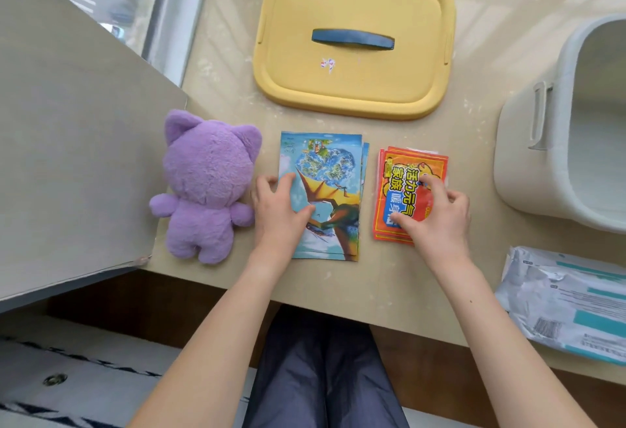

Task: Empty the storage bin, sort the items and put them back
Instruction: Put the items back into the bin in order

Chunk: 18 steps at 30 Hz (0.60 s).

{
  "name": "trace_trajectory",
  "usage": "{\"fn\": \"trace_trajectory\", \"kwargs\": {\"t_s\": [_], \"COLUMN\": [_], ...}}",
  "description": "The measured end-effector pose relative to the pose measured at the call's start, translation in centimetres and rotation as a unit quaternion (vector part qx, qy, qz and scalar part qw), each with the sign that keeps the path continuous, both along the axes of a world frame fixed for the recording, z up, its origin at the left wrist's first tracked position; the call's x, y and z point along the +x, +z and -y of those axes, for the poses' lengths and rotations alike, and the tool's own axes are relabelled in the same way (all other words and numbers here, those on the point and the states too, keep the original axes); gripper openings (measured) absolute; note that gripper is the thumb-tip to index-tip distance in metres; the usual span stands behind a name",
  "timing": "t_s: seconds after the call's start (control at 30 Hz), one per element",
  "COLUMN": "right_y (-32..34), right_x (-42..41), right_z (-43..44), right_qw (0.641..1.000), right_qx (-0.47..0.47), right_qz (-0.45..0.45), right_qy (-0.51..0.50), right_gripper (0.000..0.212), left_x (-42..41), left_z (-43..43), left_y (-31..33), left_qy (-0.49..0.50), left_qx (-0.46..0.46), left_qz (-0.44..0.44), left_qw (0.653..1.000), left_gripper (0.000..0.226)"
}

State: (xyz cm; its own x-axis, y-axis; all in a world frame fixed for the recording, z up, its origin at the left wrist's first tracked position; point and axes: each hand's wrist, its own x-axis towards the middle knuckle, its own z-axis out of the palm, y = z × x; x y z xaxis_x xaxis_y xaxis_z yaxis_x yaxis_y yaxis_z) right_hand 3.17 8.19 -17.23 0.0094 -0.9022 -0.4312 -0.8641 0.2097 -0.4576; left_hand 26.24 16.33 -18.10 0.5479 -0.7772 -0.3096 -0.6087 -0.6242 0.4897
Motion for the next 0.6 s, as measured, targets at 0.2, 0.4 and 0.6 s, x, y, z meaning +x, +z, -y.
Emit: {"fn": "trace_trajectory", "kwargs": {"t_s": [0.2, 0.4, 0.6], "right_y": [0.0, 0.4, 0.6], "right_x": [0.5, 0.5, 0.6], "right_z": [-0.1, 0.5, 0.0], "right_qw": [0.998, 1.000, 0.998], "right_qx": [0.010, -0.008, -0.010], "right_qz": [0.052, -0.010, 0.042], "right_qy": [-0.037, -0.019, -0.053], "right_gripper": [0.075, 0.077, 0.080], "left_x": [-0.4, -0.8, -0.8], "left_z": [0.3, 0.1, -0.9], "left_y": [0.6, 1.0, 1.1], "left_qy": [0.010, 0.066, 0.033], "left_qx": [-0.034, -0.069, -0.093], "left_qz": [-0.096, -0.161, -0.153], "left_qw": [0.995, 0.982, 0.983], "left_gripper": [0.058, 0.052, 0.054]}}
